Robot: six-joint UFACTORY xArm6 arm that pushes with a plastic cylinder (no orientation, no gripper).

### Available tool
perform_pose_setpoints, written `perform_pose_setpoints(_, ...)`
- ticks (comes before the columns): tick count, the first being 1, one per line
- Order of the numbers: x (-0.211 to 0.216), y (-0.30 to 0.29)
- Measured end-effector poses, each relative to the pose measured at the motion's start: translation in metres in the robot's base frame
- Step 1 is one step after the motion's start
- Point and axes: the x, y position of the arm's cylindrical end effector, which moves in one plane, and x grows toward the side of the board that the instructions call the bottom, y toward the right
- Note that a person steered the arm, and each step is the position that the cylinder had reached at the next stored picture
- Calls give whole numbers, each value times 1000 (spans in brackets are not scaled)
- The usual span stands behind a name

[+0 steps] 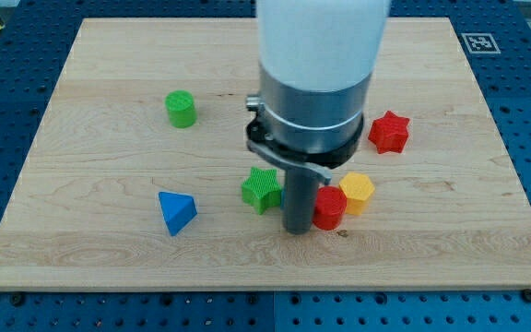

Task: Move the green star closer to the green circle

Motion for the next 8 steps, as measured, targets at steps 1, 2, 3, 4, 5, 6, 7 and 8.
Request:
perform_pose_setpoints(1, -12, -3)
perform_pose_setpoints(2, -16, -41)
perform_pose_setpoints(3, -18, -84)
perform_pose_setpoints(4, -43, -94)
perform_pose_setpoints(5, -57, -85)
perform_pose_setpoints(6, -45, -76)
perform_pose_setpoints(7, -30, -59)
perform_pose_setpoints(8, -38, -44)
